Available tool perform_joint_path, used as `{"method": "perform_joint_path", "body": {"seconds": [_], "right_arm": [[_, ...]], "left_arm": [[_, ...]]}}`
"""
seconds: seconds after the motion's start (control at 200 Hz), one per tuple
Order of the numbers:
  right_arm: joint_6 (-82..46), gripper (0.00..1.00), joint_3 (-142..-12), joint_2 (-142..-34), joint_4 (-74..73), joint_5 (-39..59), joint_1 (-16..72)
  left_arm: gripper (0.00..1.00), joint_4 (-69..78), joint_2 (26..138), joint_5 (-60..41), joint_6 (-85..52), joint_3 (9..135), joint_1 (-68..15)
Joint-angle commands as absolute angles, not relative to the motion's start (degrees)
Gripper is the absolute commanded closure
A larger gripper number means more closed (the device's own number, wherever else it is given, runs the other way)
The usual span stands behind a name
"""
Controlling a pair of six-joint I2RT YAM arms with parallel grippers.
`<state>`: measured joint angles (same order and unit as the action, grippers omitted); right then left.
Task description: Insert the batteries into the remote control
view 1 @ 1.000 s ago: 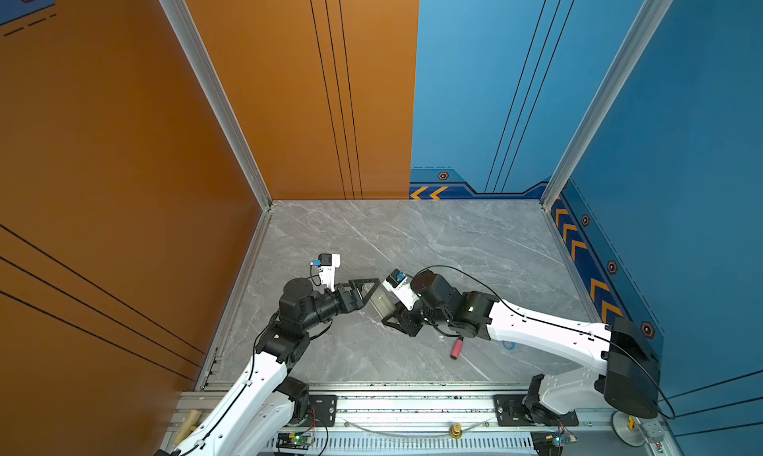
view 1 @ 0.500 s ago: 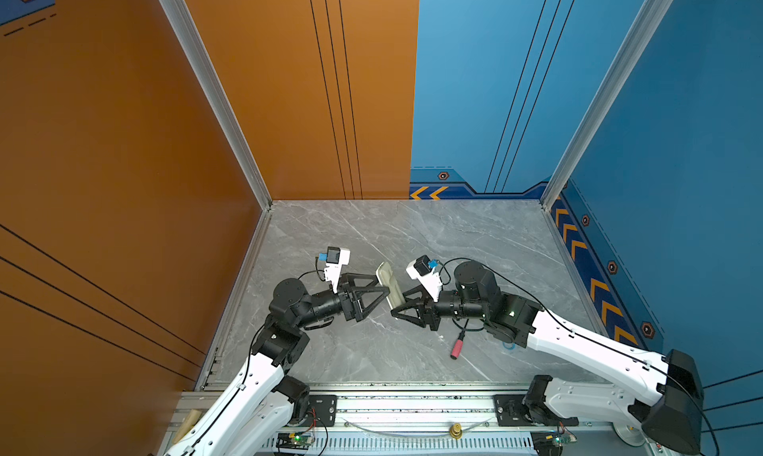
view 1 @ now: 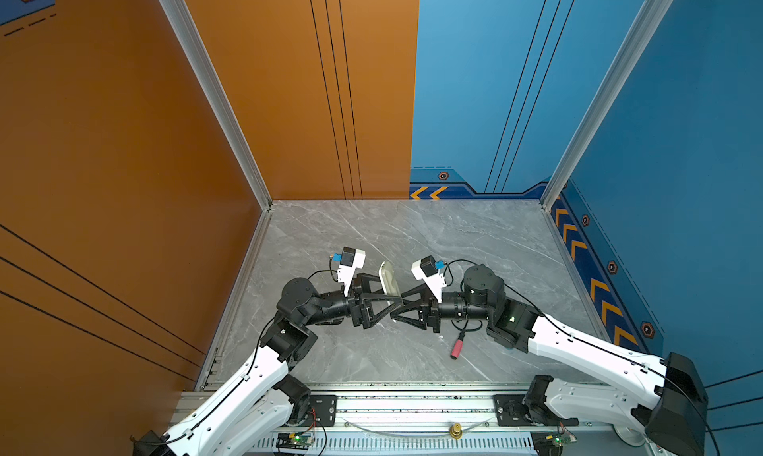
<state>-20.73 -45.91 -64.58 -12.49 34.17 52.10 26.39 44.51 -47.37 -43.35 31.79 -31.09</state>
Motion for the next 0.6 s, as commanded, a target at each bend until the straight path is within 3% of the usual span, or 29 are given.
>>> {"method": "perform_joint_path", "body": {"seconds": [0.0, 0.406, 0.491, 0.596], "right_arm": [[-22.3, 0.94, -45.0, -63.4, -18.2, 37.0, 51.9], [-23.6, 0.94, -44.1, -63.6, -20.2, 38.1, 51.0], [-23.3, 0.84, -44.3, -63.7, -19.2, 37.6, 50.9], [-22.0, 0.59, -45.4, -63.6, -15.3, 35.6, 50.9]], "left_arm": [[0.22, 28.8, 44.8, -48.7, -42.5, 33.8, -31.9], [0.81, 29.4, 45.6, -48.3, -42.7, 33.9, -32.4], [0.89, 29.4, 45.8, -47.9, -42.9, 34.1, -32.4], [0.94, 29.5, 45.8, -46.9, -43.3, 34.4, -32.4]]}}
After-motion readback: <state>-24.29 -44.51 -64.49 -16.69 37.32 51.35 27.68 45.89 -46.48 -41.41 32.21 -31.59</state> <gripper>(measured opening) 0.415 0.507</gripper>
